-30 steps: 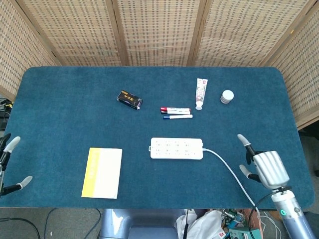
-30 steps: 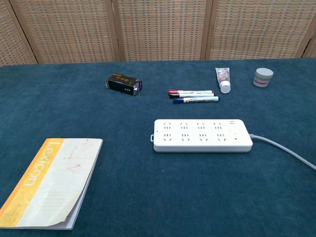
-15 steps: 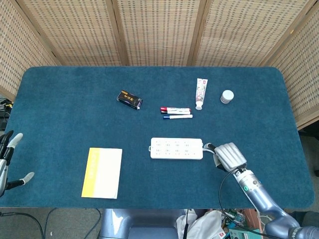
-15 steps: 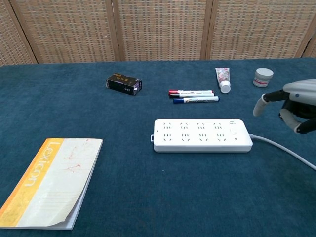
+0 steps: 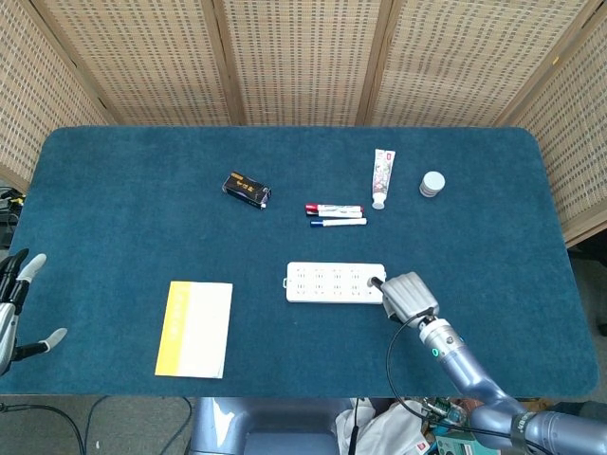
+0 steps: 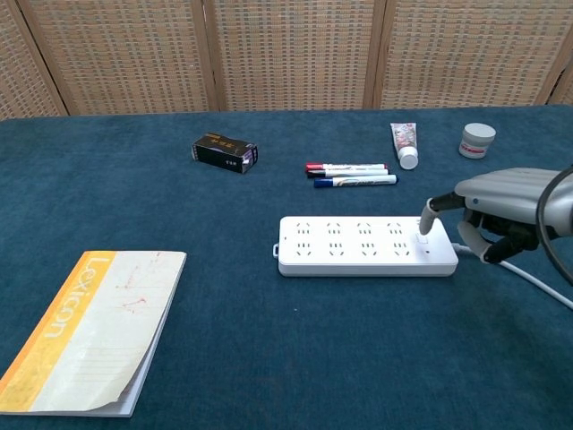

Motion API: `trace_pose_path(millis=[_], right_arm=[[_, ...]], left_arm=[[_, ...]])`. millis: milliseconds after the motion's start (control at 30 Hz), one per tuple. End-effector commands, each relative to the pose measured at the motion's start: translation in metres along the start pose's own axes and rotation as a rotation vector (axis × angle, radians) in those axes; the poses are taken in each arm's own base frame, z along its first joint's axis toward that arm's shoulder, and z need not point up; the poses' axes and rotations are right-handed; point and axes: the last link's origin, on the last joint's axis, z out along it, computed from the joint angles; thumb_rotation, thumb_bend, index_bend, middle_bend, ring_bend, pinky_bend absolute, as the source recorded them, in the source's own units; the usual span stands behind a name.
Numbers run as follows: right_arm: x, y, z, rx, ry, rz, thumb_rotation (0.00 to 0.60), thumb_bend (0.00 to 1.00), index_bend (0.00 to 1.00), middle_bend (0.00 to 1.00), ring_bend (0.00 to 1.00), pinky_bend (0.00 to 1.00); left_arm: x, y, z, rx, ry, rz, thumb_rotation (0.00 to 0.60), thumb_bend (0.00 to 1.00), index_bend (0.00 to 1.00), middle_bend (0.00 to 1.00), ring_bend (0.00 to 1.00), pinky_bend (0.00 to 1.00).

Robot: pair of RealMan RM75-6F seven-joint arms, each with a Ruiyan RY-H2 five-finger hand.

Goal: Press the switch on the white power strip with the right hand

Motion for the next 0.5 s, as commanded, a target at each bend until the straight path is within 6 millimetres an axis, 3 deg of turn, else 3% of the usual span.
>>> trace_pose_path(millis=[33, 500], right_arm=[[-0.0017, -0.0084, 0.0056, 0.000, -0.005, -0.014, 0.600, 0.83, 0.26, 0.80, 0.93, 1.00], [-0.0006, -0.0085, 0.0145, -0.038, -0.018, -0.030, 0.600, 0.83, 0.26, 0.80, 0.93, 1.00]], left_arm=[[-0.0004, 0.0009, 0.0002, -0.002, -0.002, 0.002, 0.600, 0.00, 0.00, 0.00, 0.00, 0.00], [-0.0007, 0.0010, 0.0008, 0.003, -0.003, 0.002, 0.600, 0.00, 0.00, 0.00, 0.00, 0.00]])
